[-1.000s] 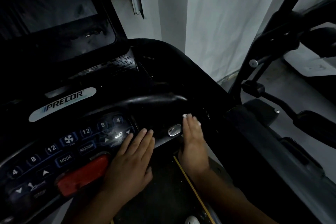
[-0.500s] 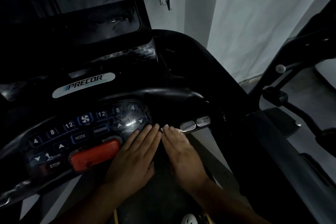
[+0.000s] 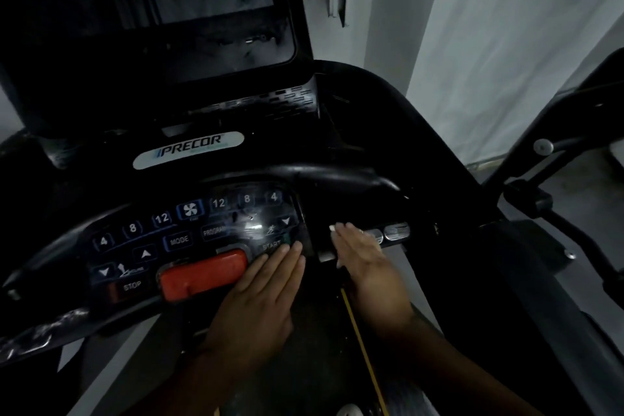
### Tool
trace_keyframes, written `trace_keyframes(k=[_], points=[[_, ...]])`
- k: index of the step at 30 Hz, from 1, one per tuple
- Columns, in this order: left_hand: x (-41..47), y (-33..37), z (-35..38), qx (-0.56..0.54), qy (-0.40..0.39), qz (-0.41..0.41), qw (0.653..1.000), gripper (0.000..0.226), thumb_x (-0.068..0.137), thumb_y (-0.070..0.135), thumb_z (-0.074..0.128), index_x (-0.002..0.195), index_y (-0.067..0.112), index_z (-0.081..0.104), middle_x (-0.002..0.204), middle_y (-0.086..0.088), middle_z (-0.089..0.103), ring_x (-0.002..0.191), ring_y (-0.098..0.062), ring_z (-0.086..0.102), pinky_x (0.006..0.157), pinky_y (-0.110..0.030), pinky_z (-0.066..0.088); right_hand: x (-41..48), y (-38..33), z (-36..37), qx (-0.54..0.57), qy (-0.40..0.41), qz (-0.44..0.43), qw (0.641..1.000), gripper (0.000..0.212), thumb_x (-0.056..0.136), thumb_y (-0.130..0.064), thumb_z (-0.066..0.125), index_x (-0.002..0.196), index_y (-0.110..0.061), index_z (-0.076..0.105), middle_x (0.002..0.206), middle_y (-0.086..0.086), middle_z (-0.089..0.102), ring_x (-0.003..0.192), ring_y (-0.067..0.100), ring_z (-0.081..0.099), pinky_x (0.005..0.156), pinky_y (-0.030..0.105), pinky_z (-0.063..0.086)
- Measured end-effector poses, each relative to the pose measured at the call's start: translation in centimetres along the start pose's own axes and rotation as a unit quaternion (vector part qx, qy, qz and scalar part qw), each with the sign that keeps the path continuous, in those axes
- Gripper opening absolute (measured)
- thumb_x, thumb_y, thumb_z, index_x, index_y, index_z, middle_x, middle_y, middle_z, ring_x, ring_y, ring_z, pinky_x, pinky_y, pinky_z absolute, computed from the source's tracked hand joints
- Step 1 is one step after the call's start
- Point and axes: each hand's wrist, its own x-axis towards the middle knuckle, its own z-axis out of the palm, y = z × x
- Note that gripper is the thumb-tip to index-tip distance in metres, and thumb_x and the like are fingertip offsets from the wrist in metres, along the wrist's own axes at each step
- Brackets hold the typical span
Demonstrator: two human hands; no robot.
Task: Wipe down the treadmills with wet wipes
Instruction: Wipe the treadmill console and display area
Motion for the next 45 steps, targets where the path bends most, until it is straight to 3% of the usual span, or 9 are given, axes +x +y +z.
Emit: trace_keyframes(k=[8, 11, 16, 21, 26, 32, 36, 40, 45], points=[[-2.7, -1.4, 0.8, 0.037, 0.005, 0.024, 0.999, 0.063, 0.094, 0.023, 0.037, 0.153, 0.002, 0.034, 0.164, -0.017, 0.026, 0.150, -0.029, 0.030, 0.119, -0.045, 0.024, 0.5, -7.3, 1.2, 0.125, 0.091, 0.136, 0.979, 0.050, 0.091, 0.007, 0.055, 0.139, -0.007, 0.057, 0.139, 0.005, 0.059, 0.135, 0.000, 0.041, 0.117, 0.014, 0.025], [-2.6, -1.5, 0.5, 0.022, 0.003, 0.026, 0.999, 0.066, 0.090, 0.020, 0.037, 0.153, 0.002, 0.033, 0.164, -0.016, 0.027, 0.150, -0.029, 0.031, 0.118, -0.044, 0.024, 2.4, -8.5, 0.8, 0.196, 0.134, 0.224, 0.945, 0.050, 0.089, 0.013, 0.058, 0.132, -0.011, 0.064, 0.119, -0.010, 0.066, 0.117, -0.018, 0.051, 0.099, 0.004, 0.038], [-3.0, -2.1, -0.2, -0.014, -0.026, 0.000, 1.000, 0.078, 0.079, 0.027, 0.040, 0.154, 0.005, 0.033, 0.165, -0.013, 0.026, 0.150, -0.025, 0.032, 0.121, -0.044, 0.022, 5.8, -9.4, 0.1, 0.297, 0.191, 0.294, 0.888, 0.031, 0.099, 0.000, 0.056, 0.124, -0.014, 0.068, 0.116, -0.013, 0.069, 0.110, -0.001, 0.063, 0.094, 0.013, 0.048], [-5.0, -3.9, -1.0, -0.019, -0.020, -0.013, 1.000, 0.077, 0.080, 0.026, 0.044, 0.154, 0.005, 0.037, 0.165, -0.014, 0.025, 0.152, -0.027, 0.026, 0.121, -0.045, 0.021, 2.1, -11.6, 1.2, 0.136, 0.111, 0.205, 0.963, 0.055, 0.098, 0.002, 0.054, 0.151, -0.008, 0.043, 0.150, -0.004, 0.045, 0.140, 0.004, 0.039, 0.114, 0.012, 0.029], [-7.0, -5.3, -1.3, -0.022, -0.022, -0.025, 0.999, 0.085, 0.077, 0.025, 0.046, 0.157, 0.005, 0.027, 0.166, -0.013, 0.023, 0.153, -0.026, 0.026, 0.119, -0.044, 0.022, 6.3, -11.5, 0.9, 0.229, 0.180, 0.326, 0.899, 0.037, 0.100, 0.000, 0.053, 0.135, -0.009, 0.062, 0.130, 0.001, 0.065, 0.122, 0.008, 0.058, 0.105, 0.017, 0.042], [-9.5, -7.1, -1.8, -0.051, -0.028, -0.053, 0.997, 0.089, 0.070, 0.026, 0.061, 0.153, 0.006, 0.036, 0.163, -0.013, 0.031, 0.150, -0.026, 0.031, 0.117, -0.045, 0.024, 5.5, -11.3, -0.9, 0.247, 0.218, 0.354, 0.875, 0.035, 0.096, 0.002, 0.059, 0.101, -0.030, 0.070, 0.094, -0.018, 0.071, 0.092, 0.010, 0.069, 0.090, 0.033, 0.056], [-12.9, -8.5, -1.7, -0.056, -0.021, -0.103, 0.993, 0.078, 0.076, 0.027, 0.043, 0.151, 0.005, 0.042, 0.162, -0.013, 0.032, 0.149, -0.027, 0.033, 0.116, -0.046, 0.025, 6.1, -17.2, -0.1, 0.209, 0.164, 0.201, 0.943, 0.041, 0.091, 0.010, 0.062, 0.102, -0.029, 0.070, 0.100, -0.013, 0.067, 0.098, 0.007, 0.063, 0.088, 0.010, 0.045], [-17.4, -10.5, -0.7, -0.041, -0.024, -0.137, 0.989, 0.072, 0.077, 0.027, 0.044, 0.144, 0.003, 0.053, 0.156, -0.015, 0.042, 0.142, -0.030, 0.045, 0.116, -0.046, 0.024, 5.9, -24.6, 4.7, 0.132, 0.046, 0.023, 0.990, 0.035, 0.082, 0.006, 0.068, 0.108, -0.017, 0.074, 0.114, -0.002, 0.064, 0.108, 0.011, 0.056, 0.095, 0.017, 0.043], [-24.0, -13.9, 0.7, -0.021, -0.020, -0.199, 0.979, 0.071, 0.083, 0.031, 0.045, 0.147, 0.001, 0.048, 0.155, -0.019, 0.044, 0.142, -0.033, 0.043, 0.118, -0.046, 0.022, 6.7, -31.0, 9.2, 0.111, -0.041, -0.078, 0.990, 0.032, 0.077, 0.000, 0.072, 0.106, -0.015, 0.074, 0.109, 0.000, 0.062, 0.097, 0.020, 0.061, 0.073, 0.027, 0.054]])
